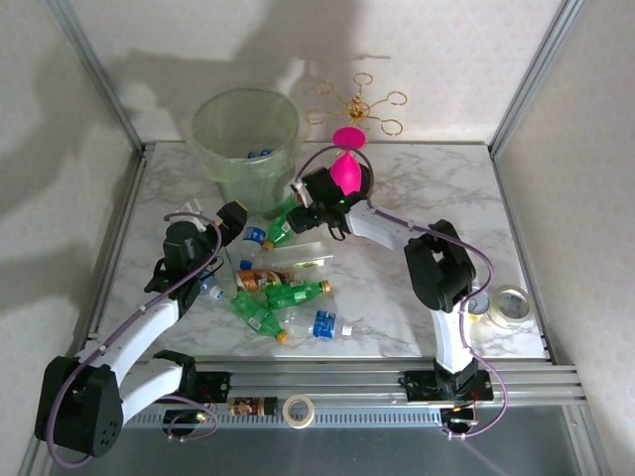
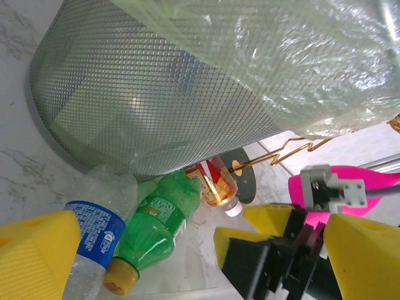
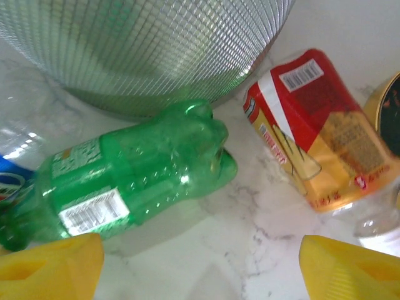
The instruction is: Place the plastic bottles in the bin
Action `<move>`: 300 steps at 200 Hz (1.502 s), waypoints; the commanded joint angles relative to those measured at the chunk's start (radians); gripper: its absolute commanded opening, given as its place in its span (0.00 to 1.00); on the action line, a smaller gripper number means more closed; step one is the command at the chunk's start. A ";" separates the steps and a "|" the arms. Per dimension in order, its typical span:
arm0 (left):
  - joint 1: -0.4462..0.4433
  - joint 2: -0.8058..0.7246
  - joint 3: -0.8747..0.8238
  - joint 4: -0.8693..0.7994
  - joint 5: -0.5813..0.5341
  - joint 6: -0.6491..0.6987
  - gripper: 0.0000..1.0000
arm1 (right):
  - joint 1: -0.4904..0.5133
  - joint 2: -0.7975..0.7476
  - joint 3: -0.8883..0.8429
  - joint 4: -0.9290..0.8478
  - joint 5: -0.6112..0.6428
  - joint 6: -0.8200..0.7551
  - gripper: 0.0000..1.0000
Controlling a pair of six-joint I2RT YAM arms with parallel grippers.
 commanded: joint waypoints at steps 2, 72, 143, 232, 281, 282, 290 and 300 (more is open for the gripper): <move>-0.002 -0.027 -0.036 0.050 -0.022 -0.010 1.00 | 0.019 0.062 0.104 -0.089 0.128 -0.071 0.82; -0.001 -0.049 -0.078 0.040 -0.021 -0.013 1.00 | 0.031 0.247 0.356 -0.157 0.323 -0.163 0.81; -0.001 -0.047 -0.077 0.046 -0.007 -0.022 1.00 | 0.012 0.391 0.537 -0.191 0.358 -0.210 0.78; -0.001 -0.051 -0.074 0.055 -0.006 -0.034 1.00 | 0.011 0.403 0.538 -0.244 0.141 -0.141 0.76; 0.000 -0.053 -0.067 0.052 -0.005 -0.034 1.00 | 0.007 0.406 0.508 -0.228 0.065 -0.057 0.75; -0.001 -0.053 -0.067 0.052 -0.005 -0.034 1.00 | 0.006 0.407 0.508 -0.228 0.063 -0.056 0.75; 0.000 -0.053 -0.064 0.049 -0.004 -0.033 1.00 | 0.002 0.413 0.515 -0.233 0.042 -0.039 0.74; -0.001 -0.053 -0.058 0.043 -0.002 -0.030 1.00 | -0.004 0.416 0.522 -0.241 0.007 -0.022 0.73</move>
